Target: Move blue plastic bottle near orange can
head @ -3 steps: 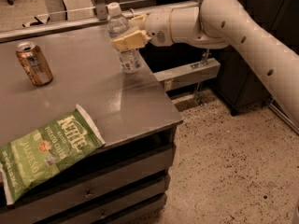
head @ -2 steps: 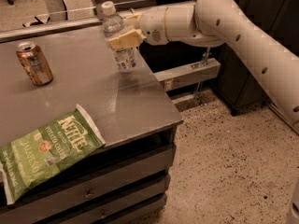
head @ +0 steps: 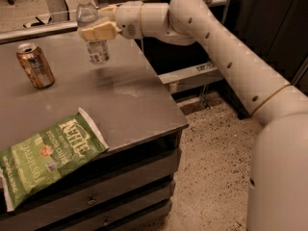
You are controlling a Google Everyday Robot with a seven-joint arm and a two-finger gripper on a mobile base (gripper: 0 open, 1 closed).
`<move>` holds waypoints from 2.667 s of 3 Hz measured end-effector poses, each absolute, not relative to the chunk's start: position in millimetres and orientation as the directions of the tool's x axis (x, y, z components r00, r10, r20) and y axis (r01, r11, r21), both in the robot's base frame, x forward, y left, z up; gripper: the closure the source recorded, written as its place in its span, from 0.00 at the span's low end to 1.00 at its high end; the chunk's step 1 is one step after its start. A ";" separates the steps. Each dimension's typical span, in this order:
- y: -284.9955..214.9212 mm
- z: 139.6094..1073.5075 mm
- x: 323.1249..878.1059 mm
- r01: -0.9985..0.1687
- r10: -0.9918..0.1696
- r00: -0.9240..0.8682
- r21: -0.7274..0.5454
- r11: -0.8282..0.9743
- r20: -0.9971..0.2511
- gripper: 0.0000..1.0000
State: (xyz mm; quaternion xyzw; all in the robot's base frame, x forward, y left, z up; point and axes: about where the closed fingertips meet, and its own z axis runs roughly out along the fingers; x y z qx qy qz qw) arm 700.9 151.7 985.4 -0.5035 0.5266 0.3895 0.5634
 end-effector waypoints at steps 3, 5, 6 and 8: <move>231.3 977.4 689.2 -0.996 0.026 0.063 -0.061 0.060 -0.998 1.00; 244.9 954.3 676.4 -1.000 -0.009 0.009 -0.009 0.024 -1.000 0.82; 245.9 941.0 677.9 -1.000 -0.040 0.000 -0.001 0.029 -0.999 0.59; 249.3 928.7 683.9 -0.999 -0.073 0.014 -0.016 0.035 -0.997 0.12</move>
Offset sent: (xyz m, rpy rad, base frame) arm -0.0063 0.0858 -0.0077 0.1206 0.0971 0.1555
